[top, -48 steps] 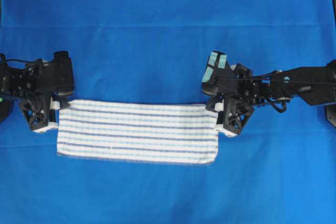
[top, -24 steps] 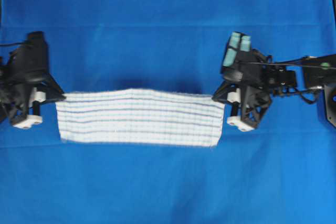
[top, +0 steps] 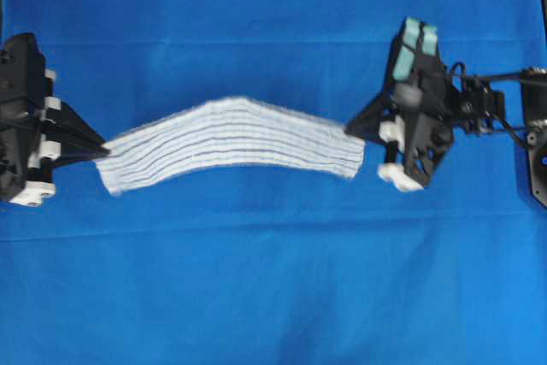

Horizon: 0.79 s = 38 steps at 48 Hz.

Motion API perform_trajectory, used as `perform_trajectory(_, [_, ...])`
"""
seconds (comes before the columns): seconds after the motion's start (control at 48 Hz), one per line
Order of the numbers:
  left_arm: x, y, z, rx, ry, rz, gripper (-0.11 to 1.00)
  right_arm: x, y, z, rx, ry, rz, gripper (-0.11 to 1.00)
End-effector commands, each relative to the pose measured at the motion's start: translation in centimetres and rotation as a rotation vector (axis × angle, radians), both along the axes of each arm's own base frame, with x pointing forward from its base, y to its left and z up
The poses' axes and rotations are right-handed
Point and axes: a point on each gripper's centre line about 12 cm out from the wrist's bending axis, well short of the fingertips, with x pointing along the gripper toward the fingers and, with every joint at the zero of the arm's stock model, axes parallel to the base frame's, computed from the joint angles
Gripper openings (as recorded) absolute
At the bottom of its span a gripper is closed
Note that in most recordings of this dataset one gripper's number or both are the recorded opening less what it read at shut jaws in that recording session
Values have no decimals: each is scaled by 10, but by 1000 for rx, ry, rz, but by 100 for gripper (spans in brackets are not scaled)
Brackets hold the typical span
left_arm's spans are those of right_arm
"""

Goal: Fold the blue towel.
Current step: 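Rotate the strip vertical, right gripper pulling its end toward the far side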

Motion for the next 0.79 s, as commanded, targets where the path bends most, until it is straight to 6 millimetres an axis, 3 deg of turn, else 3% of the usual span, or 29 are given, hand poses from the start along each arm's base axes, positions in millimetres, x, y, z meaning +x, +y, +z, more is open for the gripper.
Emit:
perform_trajectory(0.0, [13, -1, 7, -3, -54, -3, 2, 9, -24, 14, -25, -44, -56, 2])
perform_trajectory(0.396, [74, -38, 8, -12, -145, -125, 2, 18, -106, 22, -121, -38, -230, 2])
perform_trajectory(0.771, [158, -62, 19, 25, -169, -185, 2, 33, -149, 34, -201, -68, -280, 2])
